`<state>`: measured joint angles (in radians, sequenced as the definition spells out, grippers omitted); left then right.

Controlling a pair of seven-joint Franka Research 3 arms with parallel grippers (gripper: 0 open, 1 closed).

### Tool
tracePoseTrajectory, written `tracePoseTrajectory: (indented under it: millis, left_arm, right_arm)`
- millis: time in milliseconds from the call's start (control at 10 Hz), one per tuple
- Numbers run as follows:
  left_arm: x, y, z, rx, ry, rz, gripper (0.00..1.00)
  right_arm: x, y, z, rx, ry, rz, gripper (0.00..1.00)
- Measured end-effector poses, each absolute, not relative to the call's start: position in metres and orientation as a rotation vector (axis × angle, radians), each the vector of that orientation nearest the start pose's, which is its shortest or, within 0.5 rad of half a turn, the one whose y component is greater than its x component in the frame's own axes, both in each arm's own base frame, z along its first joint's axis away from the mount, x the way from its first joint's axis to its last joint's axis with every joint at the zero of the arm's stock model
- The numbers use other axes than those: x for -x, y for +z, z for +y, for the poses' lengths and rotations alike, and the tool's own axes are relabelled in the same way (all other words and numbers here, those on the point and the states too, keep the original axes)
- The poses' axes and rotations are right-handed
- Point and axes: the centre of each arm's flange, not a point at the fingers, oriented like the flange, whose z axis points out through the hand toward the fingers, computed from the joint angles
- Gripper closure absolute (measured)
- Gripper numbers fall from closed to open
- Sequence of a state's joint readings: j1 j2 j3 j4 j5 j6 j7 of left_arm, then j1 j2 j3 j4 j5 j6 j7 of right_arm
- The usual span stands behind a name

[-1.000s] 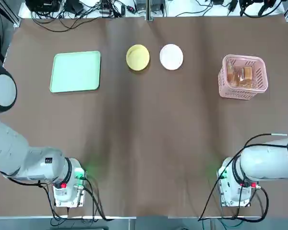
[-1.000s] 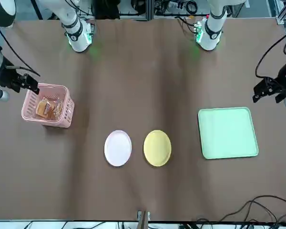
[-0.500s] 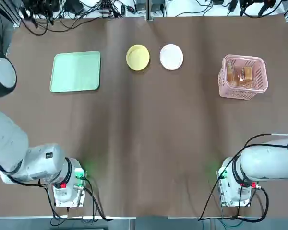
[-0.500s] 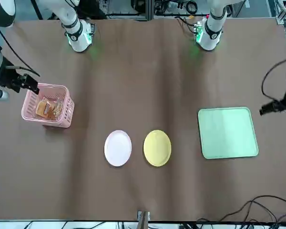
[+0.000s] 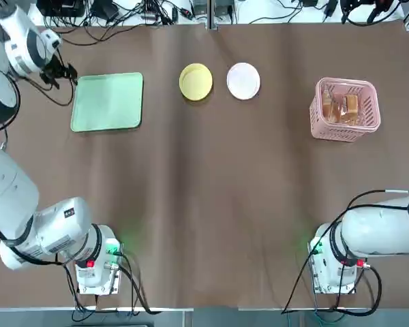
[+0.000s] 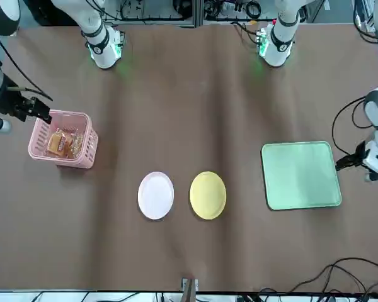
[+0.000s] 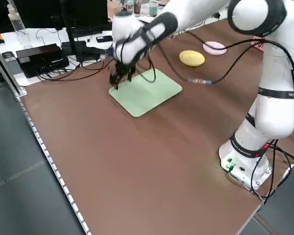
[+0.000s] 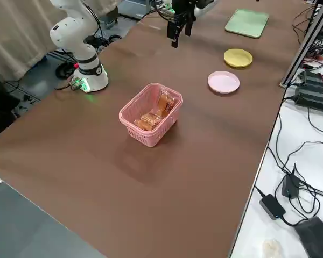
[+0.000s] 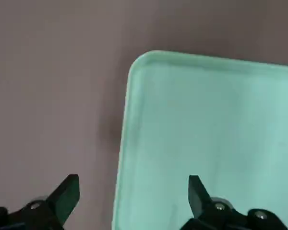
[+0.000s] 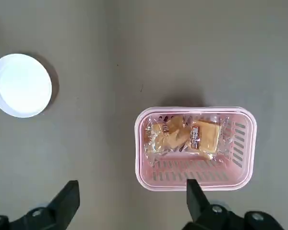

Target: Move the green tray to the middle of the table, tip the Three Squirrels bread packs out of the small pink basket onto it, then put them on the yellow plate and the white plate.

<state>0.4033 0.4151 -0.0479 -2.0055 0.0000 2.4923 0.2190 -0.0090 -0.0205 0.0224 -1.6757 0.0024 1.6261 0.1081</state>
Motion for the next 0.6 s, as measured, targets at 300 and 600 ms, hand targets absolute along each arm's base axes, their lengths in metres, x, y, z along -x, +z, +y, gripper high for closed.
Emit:
tracePoseTrajectory:
  millis: [300, 600]
  left_arm:
    - [-0.569, 0.198, 0.241, 3.118, -0.176, -0.196, 0.0]
    - [-0.575, 0.187, 0.23, 3.125, -0.188, -0.17, 0.02]
  right_arm:
    - [-0.55, 0.591, 0.007, 3.138, 0.052, 0.151, 0.02]
    - [-0.55, 0.59, 0.007, 3.138, 0.056, 0.152, 0.02]
